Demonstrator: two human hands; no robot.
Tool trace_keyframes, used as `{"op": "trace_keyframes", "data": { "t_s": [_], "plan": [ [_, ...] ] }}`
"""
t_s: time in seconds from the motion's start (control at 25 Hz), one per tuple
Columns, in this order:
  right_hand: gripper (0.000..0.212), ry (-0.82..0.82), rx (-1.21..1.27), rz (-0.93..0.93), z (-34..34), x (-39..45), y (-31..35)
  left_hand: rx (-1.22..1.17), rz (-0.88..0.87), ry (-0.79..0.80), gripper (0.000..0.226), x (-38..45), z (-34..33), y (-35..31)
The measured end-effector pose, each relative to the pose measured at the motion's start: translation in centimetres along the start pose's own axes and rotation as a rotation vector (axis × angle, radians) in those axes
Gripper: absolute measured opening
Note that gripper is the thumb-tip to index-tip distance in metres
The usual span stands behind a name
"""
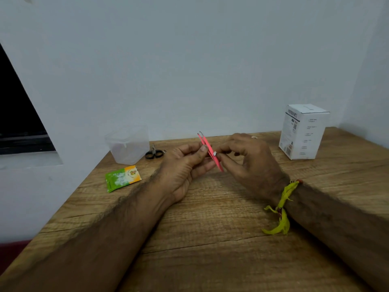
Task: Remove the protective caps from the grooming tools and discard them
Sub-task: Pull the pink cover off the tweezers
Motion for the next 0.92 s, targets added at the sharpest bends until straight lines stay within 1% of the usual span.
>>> {"op": "trace_keyframes", "data": {
  "t_s": [0.08,0.24,0.4,0.52,0.92],
  "plan": [
    [0.009,-0.004,0.01,-0.02,-0.27,-0.08,-0.03,0.016,-0.003,-0.016,0.02,0.13,0.24,0.09],
    [0.01,0.013,-0.017,0.006,-0.57,-0.19,0.29,0.022,-0.01,-0.046,0.022,0.3,0.39,0.35],
    [0.011,0.016,-0.021,0.012,-0.41,-0.31,0.32,0.035,-0.021,-0.04,0.014,0.5,0.38,0.47],
    [0.015,0.001,0.013,-0.019,-0.16,-0.22,0.09,0.04,-0.021,-0.038,0.013,0.58,0.53,0.4],
    [0.014,0.047,0.086,-0.062,-0.26,-0.16,-0.04,-0.003,-0.028,-0.067,0.009,0.55,0.66,0.13]
  ]
}}
Point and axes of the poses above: each hand's wrist, its own x-axis towards the middle knuckle, its own z-axis out of the back of the hand, y = z × x, the point moved 7 cm from there along x, towards the middle knuckle, and after that the axes turned 4 degrees about x, right-handed, at the moved point
